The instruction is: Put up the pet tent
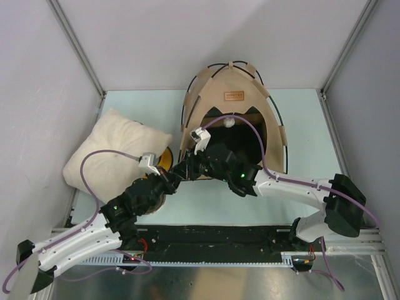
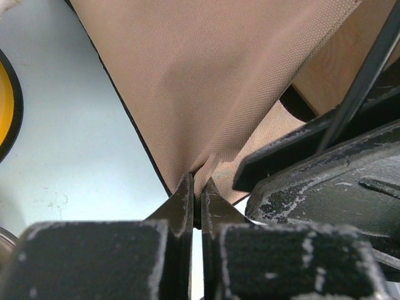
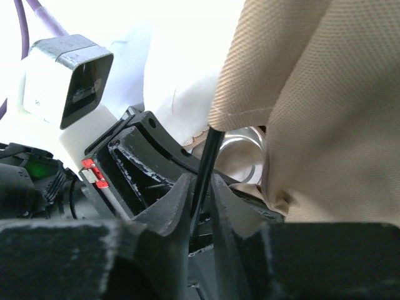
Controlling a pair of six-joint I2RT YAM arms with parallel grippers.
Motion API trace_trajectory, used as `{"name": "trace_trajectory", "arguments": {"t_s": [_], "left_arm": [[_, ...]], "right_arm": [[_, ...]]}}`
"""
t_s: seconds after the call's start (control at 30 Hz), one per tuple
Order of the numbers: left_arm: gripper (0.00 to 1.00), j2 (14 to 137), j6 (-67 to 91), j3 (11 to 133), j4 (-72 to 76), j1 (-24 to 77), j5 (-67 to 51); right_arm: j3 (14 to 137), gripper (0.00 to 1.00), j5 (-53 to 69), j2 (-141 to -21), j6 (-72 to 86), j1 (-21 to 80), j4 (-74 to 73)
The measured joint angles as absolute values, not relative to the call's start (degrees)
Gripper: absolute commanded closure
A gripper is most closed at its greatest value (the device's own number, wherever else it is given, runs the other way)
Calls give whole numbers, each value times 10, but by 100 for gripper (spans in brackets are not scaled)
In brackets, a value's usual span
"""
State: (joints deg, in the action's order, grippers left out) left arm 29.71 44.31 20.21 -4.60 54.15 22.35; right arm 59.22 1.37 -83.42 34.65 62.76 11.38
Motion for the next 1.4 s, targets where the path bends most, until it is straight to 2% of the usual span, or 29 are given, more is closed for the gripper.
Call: {"name": "trace_trajectory", "arguments": {"t_s": [0.07, 0.17, 0.77, 1.4], "left_arm": [[100, 294, 439, 202, -47, 542, 223], [100, 288, 435, 202, -49, 542, 224], [100, 175, 396, 187, -5, 541, 236], [100, 149, 207, 156, 74, 563, 244]], "right_arm": [[595, 98, 15, -834, 346, 629, 113], [598, 100, 16, -834, 350, 630, 113], [598, 100, 0, -814, 405, 584, 179], [627, 100, -3, -837, 495, 575, 213]]}}
